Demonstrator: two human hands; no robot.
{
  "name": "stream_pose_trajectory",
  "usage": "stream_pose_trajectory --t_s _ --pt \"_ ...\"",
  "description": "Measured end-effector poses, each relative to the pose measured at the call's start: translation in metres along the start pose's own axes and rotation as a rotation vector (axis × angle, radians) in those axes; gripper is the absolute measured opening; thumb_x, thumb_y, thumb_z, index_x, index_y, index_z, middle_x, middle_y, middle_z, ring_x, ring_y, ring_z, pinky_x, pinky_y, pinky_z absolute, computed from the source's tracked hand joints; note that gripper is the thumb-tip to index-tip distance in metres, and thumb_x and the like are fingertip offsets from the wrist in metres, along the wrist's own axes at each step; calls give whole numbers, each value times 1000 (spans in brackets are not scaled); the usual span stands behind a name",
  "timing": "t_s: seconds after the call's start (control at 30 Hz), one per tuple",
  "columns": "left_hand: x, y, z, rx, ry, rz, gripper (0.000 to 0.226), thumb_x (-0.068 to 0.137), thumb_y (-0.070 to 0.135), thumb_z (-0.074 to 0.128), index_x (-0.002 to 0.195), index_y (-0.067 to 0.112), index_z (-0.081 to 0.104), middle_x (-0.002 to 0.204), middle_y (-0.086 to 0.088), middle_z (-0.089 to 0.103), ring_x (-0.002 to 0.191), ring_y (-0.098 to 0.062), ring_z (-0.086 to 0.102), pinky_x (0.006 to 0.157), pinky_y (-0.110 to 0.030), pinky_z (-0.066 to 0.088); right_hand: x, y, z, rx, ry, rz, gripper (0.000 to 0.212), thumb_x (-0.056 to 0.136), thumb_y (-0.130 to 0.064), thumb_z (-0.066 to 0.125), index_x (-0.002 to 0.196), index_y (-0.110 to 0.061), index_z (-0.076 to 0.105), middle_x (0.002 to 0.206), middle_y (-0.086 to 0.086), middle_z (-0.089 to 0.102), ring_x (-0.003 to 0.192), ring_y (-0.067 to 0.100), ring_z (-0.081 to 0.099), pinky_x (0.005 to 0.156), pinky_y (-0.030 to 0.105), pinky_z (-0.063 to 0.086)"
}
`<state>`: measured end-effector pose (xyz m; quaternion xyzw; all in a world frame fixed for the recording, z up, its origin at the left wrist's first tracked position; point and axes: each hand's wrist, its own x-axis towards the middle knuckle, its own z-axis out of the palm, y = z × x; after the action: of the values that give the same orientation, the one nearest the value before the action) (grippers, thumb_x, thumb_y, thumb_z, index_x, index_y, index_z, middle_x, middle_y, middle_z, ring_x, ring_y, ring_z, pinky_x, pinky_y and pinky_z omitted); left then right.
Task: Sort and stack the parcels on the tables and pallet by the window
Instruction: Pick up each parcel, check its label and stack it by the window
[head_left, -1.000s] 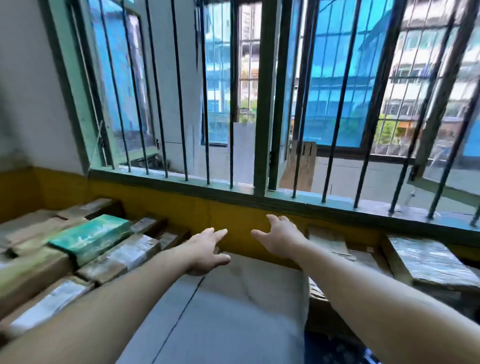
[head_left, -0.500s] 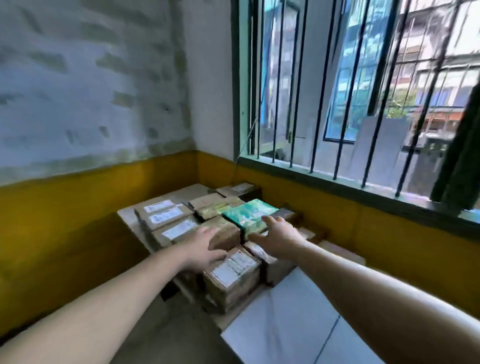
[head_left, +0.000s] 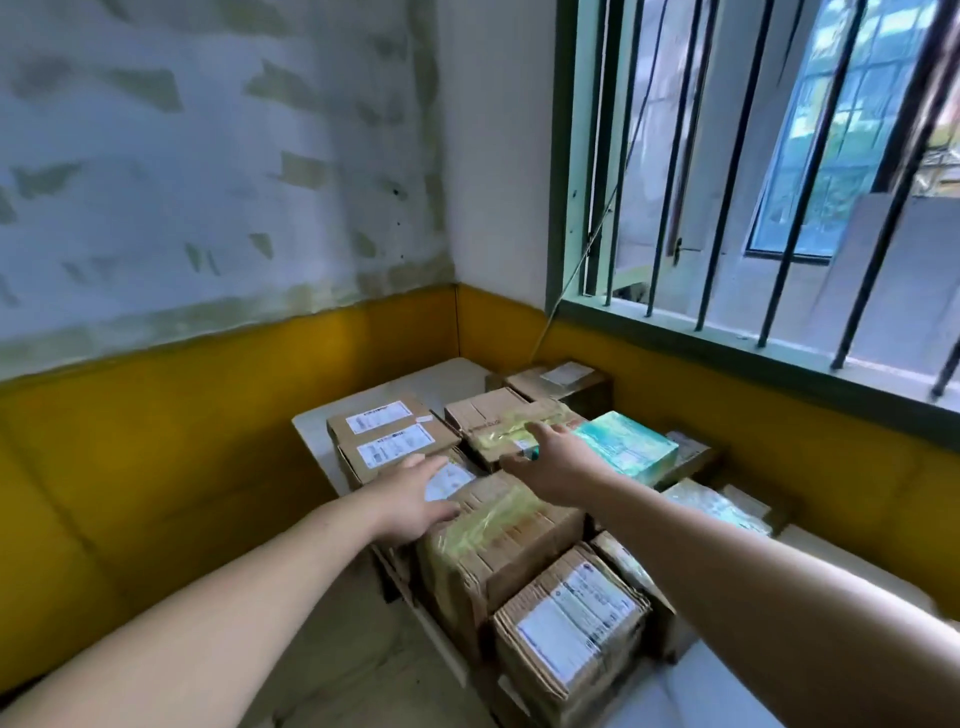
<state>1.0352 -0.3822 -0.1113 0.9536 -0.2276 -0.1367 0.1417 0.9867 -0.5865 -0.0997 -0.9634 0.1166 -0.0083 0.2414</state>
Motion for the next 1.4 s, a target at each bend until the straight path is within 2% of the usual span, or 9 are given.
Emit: stream_pose_trajectory --t_s 0.13,0.27,0.53,0.63,0.87,1.03,1.17,1.3,1.4 --pt "47 -16 -19 -21 -9 1 77 91 48 56 153 29 14 161 3 5 146 -20 16 117 -34 19 60 -10 3 -19 -3 15 77 91 -65 50 153 -25 27 151 11 38 130 32 46 101 42 47" --pt "85 -40 -33 -63 -17 -2 77 92 47 56 153 27 15 161 3 5 146 -22 17 115 -32 19 109 -22 14 -32 -34 46 81 87 -69 51 152 -26 29 150 11 38 121 31 54 98 46 51" --pt "172 -98 -62 -84 -58 84 72 94 44 53 153 26 15 161 0 6 146 -22 18 115 -33 21 187 -47 37 -57 -6 133 77 92 -64 51 153 -23 28 151 9 38 117 27 56 94 38 51" --pt "213 -130 -73 -74 -84 135 74 94 46 53 153 27 14 161 1 4 146 -21 17 114 -33 20 221 -63 50 -52 40 211 77 91 -65 51 152 -23 30 148 10 41 112 25 58 89 37 54" --pt "286 -173 -87 -48 -162 258 80 86 60 55 152 31 18 161 2 12 144 -24 24 115 -45 26 261 -80 79 -18 62 400 76 91 -63 51 151 -19 33 149 11 44 124 28 52 101 39 47" --pt "328 -172 -76 -38 -244 355 77 89 55 54 152 31 17 160 3 14 142 -23 29 116 -45 25 279 -68 93 48 82 521 77 92 -62 53 151 -19 32 147 13 45 108 22 61 97 39 50" --pt "360 -163 -62 -69 -307 414 73 92 46 55 153 27 18 160 0 14 143 -24 25 113 -37 26 298 -55 106 69 103 589 76 91 -62 53 151 -20 33 149 12 43 115 26 60 98 39 50" --pt "395 -154 -51 -61 -327 434 72 93 44 55 152 25 19 159 -2 17 143 -24 25 113 -37 27 323 -36 111 21 129 604 78 90 -64 53 152 -22 31 154 9 37 135 28 44 108 44 41" --pt "421 -147 -42 -49 -340 436 71 93 41 57 152 23 21 158 -3 19 142 -25 27 112 -37 28 339 -23 117 -18 138 631 78 90 -66 50 152 -22 32 155 8 37 139 28 37 112 44 36"
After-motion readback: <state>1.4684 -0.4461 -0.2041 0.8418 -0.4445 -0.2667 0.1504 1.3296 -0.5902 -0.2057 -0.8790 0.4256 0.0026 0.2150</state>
